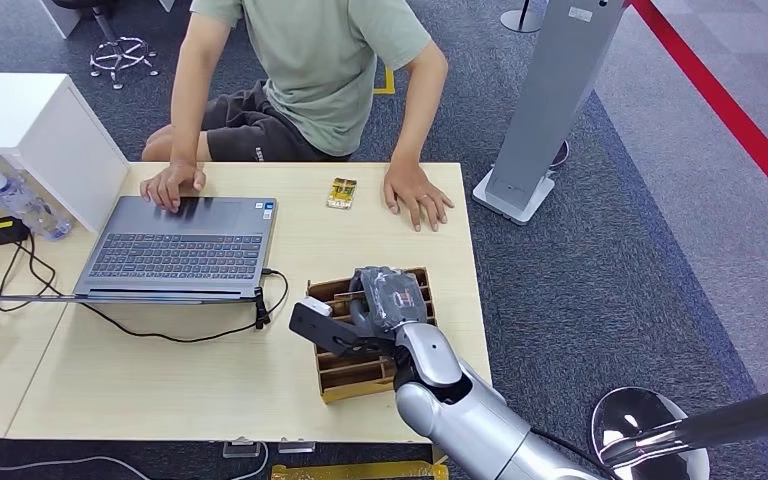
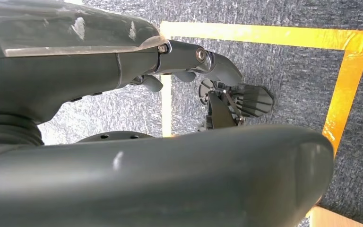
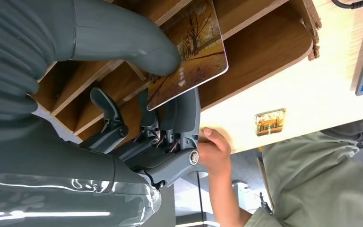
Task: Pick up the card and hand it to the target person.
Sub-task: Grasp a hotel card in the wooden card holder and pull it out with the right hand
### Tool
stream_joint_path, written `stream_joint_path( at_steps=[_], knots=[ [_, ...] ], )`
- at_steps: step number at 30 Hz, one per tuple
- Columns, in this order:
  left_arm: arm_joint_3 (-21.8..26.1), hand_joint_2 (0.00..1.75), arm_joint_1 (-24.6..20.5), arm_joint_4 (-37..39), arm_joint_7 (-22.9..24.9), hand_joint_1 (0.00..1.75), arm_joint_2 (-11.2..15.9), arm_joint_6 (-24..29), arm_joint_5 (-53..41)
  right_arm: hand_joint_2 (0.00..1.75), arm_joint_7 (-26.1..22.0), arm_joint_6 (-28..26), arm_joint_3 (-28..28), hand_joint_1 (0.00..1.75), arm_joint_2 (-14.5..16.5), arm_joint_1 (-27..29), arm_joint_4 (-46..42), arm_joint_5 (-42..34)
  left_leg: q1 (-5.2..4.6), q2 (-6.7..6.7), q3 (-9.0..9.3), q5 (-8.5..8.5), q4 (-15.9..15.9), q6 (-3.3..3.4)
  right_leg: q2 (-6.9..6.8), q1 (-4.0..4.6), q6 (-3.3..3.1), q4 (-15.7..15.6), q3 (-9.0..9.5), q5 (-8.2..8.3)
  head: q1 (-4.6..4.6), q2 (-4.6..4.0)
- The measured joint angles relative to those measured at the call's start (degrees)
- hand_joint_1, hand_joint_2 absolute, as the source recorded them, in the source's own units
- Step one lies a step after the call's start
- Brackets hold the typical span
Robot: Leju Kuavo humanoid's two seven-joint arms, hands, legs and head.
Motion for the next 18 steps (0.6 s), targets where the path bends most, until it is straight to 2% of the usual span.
stream_joint_path(
  at_steps=[7,18],
  knots=[
    [0.0,0.00,0.0,0.0,0.0,0.00,0.0,-0.1,0.2,1.75,0.5,0.1,-0.2,1.29,-0.9,-0.1,-2.3,0.1,0.00,0.00,0.00,0.00,0.0,0.00,0.00,0.00,0.00,0.0,-0.01,0.00,0.01,0.00],
    [0.0,0.00,0.0,0.0,0.0,0.00,0.0,-0.1,0.7,1.75,1.9,0.8,-1.2,1.29,-4.0,-0.9,-11.7,-0.2,0.00,0.00,0.00,0.00,0.0,0.00,0.00,0.00,0.00,0.0,-0.01,0.00,0.01,0.00]
  ],
)
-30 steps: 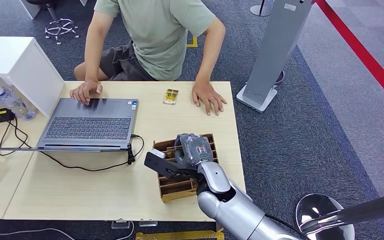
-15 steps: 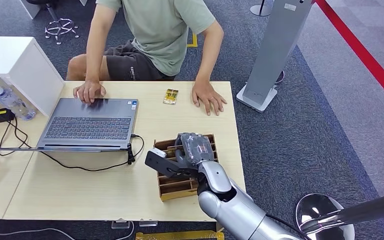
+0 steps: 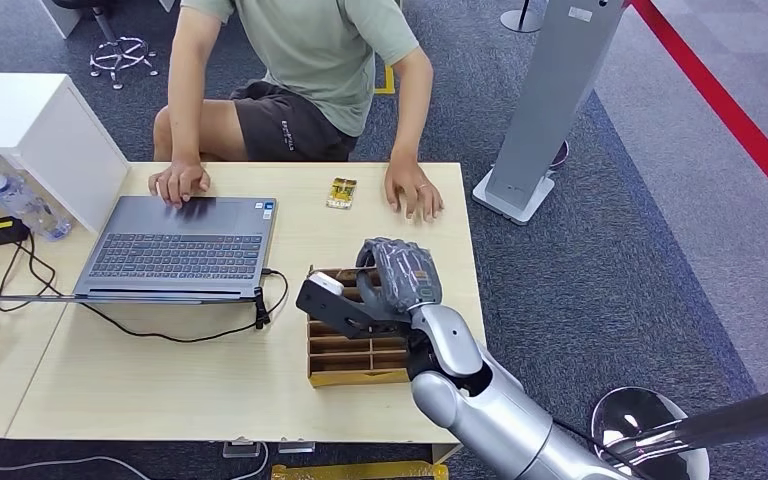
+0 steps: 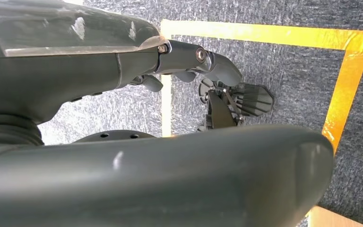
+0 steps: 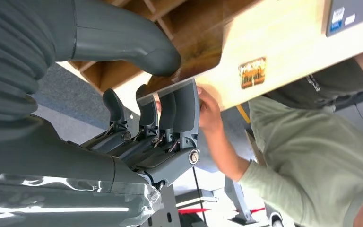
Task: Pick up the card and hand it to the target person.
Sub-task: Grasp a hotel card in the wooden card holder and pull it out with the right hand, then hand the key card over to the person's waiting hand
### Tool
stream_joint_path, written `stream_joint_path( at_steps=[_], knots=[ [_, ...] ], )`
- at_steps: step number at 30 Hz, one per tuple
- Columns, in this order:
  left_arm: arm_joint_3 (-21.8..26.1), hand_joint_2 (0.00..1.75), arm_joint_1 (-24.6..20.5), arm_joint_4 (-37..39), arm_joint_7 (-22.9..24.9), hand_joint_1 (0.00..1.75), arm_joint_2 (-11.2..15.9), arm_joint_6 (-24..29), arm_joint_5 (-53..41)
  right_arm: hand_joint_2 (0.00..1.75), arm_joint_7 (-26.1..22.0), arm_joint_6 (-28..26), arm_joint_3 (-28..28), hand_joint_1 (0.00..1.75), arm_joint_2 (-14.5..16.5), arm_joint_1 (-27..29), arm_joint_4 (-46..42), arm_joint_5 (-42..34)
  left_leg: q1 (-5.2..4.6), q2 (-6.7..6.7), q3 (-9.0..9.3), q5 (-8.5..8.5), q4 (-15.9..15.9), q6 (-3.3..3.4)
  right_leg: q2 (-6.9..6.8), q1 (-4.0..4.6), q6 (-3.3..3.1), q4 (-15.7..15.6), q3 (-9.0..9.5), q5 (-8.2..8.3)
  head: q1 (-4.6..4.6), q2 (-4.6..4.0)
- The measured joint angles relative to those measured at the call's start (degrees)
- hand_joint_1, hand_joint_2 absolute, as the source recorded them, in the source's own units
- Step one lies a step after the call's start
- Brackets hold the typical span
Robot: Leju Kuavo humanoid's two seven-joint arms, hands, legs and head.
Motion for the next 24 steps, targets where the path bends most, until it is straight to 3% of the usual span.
stream_joint_path(
  at_steps=[8,12,18,24],
  knots=[
    [0.0,0.00,0.0,0.0,0.0,0.00,0.0,0.0,0.1,1.75,0.1,-0.5,-1.1,1.29,-1.5,0.0,-3.3,0.1,0.00,0.00,-0.01,0.00,0.0,0.00,0.00,0.00,0.00,0.0,0.00,0.00,0.00,0.00],
    [0.0,0.00,-0.1,0.0,0.0,0.00,0.0,-0.1,-0.4,1.75,-2.5,-2.5,-1.7,1.29,-1.8,-1.0,-3.0,1.3,0.00,0.00,-0.02,0.00,0.0,0.00,0.00,0.00,0.00,0.0,0.00,0.00,-0.01,0.00],
    [-0.3,0.00,-0.5,0.0,0.0,0.00,0.0,-0.4,-1.0,1.75,-10.0,-9.3,-2.0,1.29,-1.6,-5.3,2.3,4.4,0.00,-0.01,-0.02,0.01,0.0,0.01,-0.01,0.00,0.00,0.0,0.02,0.01,0.01,0.00],
    [-1.1,0.00,-1.2,0.0,0.2,0.00,0.0,-0.5,-1.3,1.75,-13.2,-17.0,-2.4,1.29,0.0,-11.1,11.4,7.7,0.00,-0.02,-0.03,0.03,0.0,0.02,-0.02,0.00,0.00,0.0,0.01,0.01,0.01,0.00]
  ],
)
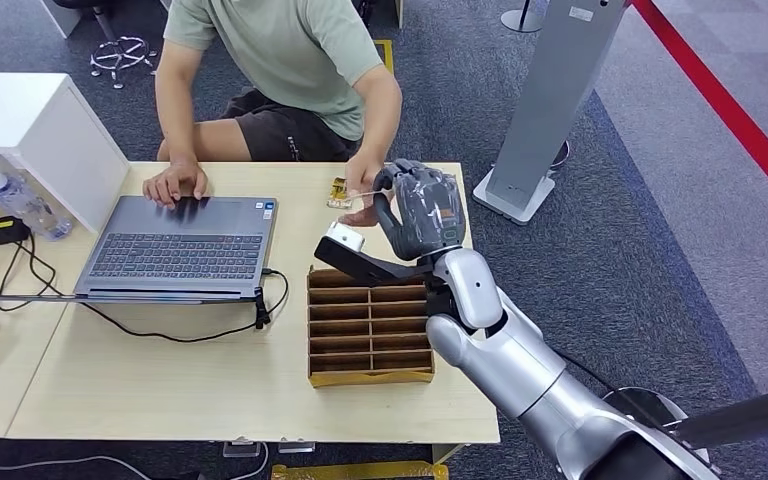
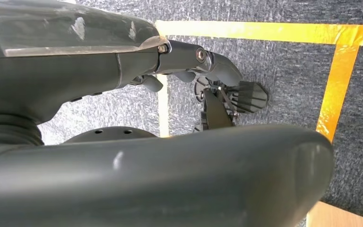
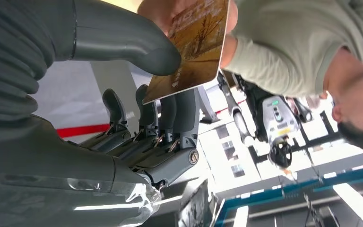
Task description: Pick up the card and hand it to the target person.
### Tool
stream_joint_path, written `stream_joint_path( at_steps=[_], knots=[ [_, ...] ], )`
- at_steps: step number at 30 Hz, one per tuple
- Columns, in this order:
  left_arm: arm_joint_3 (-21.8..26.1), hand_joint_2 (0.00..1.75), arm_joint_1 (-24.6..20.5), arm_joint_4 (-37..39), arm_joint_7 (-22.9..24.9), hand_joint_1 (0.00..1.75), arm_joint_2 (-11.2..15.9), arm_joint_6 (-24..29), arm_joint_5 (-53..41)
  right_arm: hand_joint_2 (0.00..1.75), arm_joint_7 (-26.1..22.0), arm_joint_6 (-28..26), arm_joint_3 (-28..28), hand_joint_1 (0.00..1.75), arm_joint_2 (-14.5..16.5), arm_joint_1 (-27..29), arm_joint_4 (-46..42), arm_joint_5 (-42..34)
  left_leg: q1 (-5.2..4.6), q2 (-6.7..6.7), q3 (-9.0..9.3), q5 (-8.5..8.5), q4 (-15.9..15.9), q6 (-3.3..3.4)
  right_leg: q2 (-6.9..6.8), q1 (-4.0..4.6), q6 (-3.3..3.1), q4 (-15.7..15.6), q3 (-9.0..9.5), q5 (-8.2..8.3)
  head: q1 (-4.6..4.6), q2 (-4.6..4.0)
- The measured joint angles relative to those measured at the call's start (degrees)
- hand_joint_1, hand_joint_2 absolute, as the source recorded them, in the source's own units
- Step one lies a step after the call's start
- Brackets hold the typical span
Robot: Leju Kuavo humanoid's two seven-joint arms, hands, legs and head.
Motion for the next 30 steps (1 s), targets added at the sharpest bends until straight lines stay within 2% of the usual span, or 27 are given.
stream_joint_path(
  at_steps=[12,16,22,30],
  knots=[
    [-0.5,0.00,-0.2,0.0,0.0,0.00,-0.2,0.2,0.3,1.75,-1.4,-3.3,0.0,1.29,3.8,-6.1,15.2,1.9,0.00,-0.01,0.00,0.00,0.0,0.00,-0.01,0.00,0.00,0.0,0.00,0.00,-0.02,0.00],
    [-0.5,0.00,-0.2,0.0,-0.1,0.00,-0.3,0.1,0.5,1.75,-1.4,-3.8,0.0,0.00,4.7,-6.4,18.7,1.6,0.00,-0.01,0.00,0.00,0.0,0.00,-0.01,0.00,0.00,0.0,0.00,0.00,-0.01,0.00],
    [-1.0,0.00,-0.3,0.0,-0.3,0.00,-0.3,-2.0,0.0,1.75,-1.8,-4.4,0.0,0.00,5.5,-6.5,21.6,1.4,0.00,-0.01,0.00,0.00,0.0,0.00,-0.01,0.00,0.00,0.0,-0.01,0.00,-0.01,0.00],
    [-1.3,0.00,-0.4,0.0,-0.5,0.00,-0.4,-1.2,0.2,1.75,-2.9,-4.8,-0.1,0.00,5.9,-6.5,22.6,-0.1,0.00,-0.01,0.01,0.00,0.0,0.00,0.00,0.00,0.00,0.0,-0.01,0.00,0.00,0.00]
  ],
)
